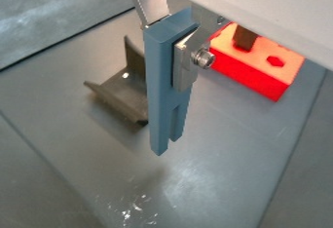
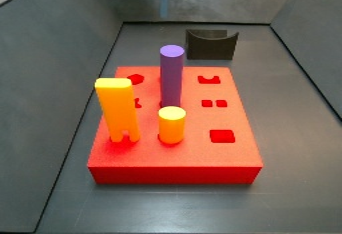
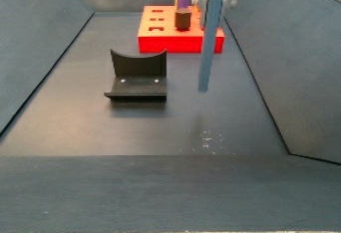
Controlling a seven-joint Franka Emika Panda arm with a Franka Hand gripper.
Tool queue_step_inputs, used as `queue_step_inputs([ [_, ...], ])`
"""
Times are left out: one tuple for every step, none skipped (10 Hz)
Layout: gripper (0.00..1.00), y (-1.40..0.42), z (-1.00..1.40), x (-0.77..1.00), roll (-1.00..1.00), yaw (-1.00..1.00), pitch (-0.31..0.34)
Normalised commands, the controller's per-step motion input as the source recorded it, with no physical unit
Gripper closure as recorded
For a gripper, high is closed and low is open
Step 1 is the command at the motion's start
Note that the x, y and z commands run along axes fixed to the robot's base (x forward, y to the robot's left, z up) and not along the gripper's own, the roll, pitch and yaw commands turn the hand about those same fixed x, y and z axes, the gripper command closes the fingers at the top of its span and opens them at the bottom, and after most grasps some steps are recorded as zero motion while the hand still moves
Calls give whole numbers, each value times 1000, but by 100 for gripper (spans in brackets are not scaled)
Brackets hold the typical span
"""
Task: Pick up the double-square object. Move up. Move to above the board. Insert the double-square object.
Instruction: Move to above the board.
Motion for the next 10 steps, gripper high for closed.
queue_step_inputs([
  [100, -151, 983, -85, 66, -3, 65],
  [100, -95, 824, -57, 67, 3, 55],
  [100, -51, 607, -27, 59, 6, 64],
  [100, -38, 497, -10, 55, 8, 70],
  [100, -19, 228, 5, 55, 9, 97],
  [100, -1000, 229, 53, 345, 259, 253],
  [100, -1000, 214, 56, 351, 243, 232],
  [100, -1000, 222, 51, 317, 177, 177],
  [100, -1000, 223, 52, 175, 101, 107],
  [100, -1000, 222, 55, 103, 57, 72],
])
